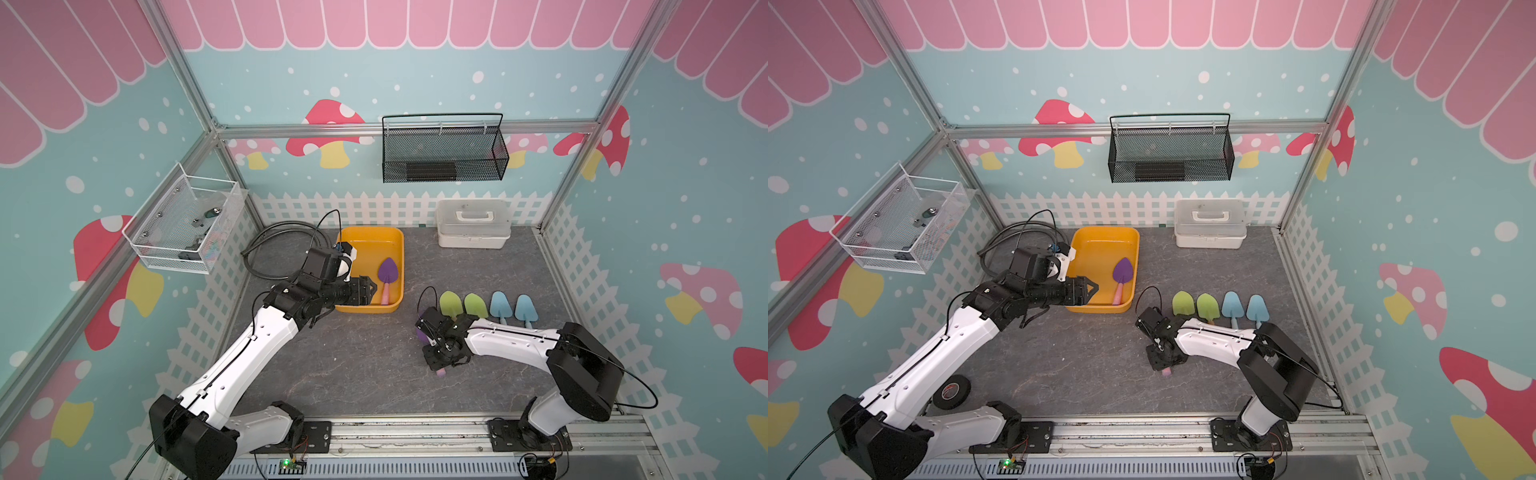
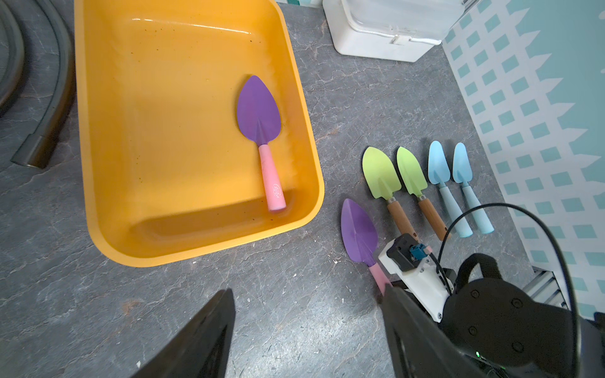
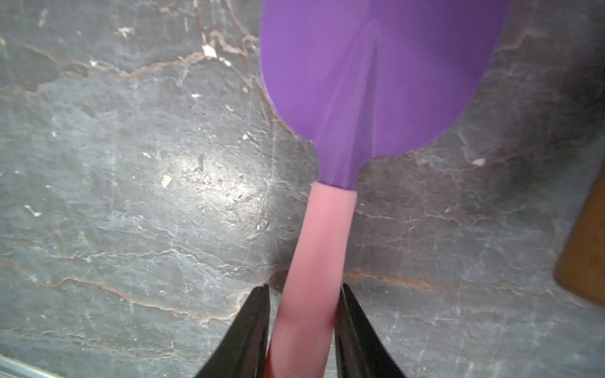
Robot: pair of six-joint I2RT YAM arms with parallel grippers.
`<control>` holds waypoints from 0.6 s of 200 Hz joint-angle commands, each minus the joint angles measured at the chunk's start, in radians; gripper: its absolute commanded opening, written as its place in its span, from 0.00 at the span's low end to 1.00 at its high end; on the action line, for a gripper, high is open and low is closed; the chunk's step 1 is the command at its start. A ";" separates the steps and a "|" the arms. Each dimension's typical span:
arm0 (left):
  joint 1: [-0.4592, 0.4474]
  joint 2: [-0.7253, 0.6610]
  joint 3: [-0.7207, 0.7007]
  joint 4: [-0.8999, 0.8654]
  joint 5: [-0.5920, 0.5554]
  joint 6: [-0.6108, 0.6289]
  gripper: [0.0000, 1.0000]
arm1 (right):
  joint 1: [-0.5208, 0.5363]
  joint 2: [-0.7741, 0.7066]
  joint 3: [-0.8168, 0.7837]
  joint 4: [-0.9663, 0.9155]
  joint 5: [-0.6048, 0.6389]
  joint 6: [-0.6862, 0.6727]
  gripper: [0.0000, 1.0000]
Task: Put the shovel into the storage box
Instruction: Pick up the shovel from the center of the board.
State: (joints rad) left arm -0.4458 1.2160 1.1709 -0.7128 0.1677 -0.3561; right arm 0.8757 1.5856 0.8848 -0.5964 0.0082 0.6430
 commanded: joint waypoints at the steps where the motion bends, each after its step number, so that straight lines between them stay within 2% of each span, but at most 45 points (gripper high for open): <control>1: -0.001 -0.013 -0.012 0.018 -0.011 0.001 0.75 | -0.008 0.002 -0.020 -0.001 -0.005 -0.002 0.27; 70: -0.001 -0.010 -0.017 0.023 -0.009 -0.002 0.75 | -0.007 -0.028 -0.004 -0.038 0.014 -0.001 0.08; 120: -0.001 -0.002 -0.020 0.036 0.000 -0.012 0.75 | -0.006 -0.145 0.032 -0.129 0.051 -0.004 0.08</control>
State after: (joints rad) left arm -0.4458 1.2160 1.1610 -0.7021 0.1677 -0.3569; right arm 0.8749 1.5150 0.8787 -0.6533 0.0200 0.6399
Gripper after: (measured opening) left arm 0.747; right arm 0.245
